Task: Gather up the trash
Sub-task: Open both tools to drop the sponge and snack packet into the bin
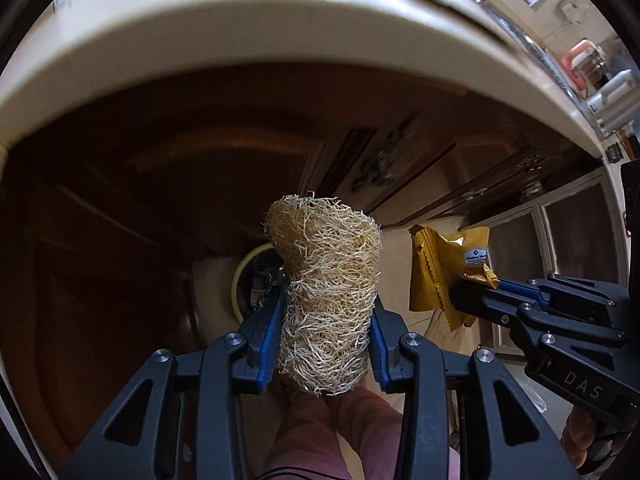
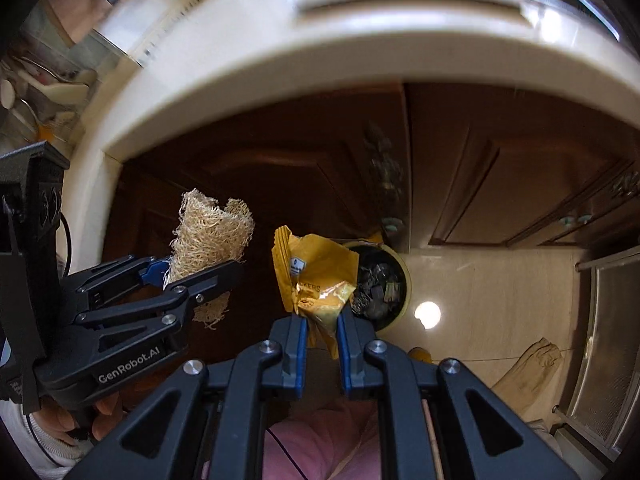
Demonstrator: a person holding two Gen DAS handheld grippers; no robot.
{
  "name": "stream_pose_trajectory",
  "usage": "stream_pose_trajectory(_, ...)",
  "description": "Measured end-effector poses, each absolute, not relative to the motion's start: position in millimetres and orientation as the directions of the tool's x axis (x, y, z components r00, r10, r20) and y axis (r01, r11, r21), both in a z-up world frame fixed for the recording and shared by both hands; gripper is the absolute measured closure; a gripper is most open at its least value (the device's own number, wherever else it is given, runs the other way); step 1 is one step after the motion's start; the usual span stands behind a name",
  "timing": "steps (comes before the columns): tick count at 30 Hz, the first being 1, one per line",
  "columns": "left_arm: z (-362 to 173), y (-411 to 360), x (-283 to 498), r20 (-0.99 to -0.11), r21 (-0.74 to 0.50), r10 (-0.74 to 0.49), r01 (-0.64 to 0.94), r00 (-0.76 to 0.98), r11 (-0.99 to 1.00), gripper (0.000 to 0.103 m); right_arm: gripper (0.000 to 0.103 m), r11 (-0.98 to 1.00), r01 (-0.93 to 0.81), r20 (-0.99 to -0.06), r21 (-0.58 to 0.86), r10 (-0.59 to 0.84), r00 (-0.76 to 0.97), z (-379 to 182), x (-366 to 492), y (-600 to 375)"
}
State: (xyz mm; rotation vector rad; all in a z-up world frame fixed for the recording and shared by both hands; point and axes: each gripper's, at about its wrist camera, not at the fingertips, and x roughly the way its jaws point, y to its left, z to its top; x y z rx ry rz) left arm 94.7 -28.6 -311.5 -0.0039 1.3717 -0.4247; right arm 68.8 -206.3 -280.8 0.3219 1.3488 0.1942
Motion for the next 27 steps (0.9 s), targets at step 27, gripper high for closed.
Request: stream_pose_trajectory(27,-558.3,4.8,102.8,-0.964,-0.253,-0.259,0.091,0.058,0.963,0.028,0.063,0.961,-0.002,-0.961,0.276,0.276,-0.003,-535.4,110.2,-166.2)
